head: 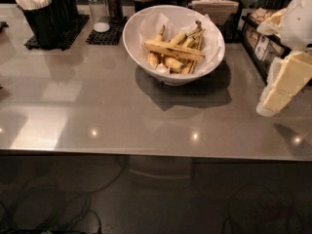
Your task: Pick banana from white bowl
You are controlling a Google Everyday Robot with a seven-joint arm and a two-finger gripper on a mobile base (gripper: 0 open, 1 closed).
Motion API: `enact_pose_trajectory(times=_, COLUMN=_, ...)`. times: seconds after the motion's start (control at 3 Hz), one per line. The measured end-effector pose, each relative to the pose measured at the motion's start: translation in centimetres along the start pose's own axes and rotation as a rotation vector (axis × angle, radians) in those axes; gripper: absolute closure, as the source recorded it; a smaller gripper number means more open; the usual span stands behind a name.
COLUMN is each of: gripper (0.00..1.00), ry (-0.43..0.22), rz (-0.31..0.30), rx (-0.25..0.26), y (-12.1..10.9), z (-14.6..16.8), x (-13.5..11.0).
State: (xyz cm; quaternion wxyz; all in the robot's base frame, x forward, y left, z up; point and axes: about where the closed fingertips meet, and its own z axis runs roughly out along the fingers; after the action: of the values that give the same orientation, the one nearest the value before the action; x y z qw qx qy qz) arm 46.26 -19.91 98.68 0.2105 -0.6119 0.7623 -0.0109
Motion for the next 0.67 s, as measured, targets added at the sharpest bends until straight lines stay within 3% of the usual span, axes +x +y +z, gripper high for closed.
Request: enact_pose_trajectory(times=0.67, gripper=0.00, ry=-0.224, rz=-0.079, rx=-0.107, y=-3.0, z=4.2, x=-6.2)
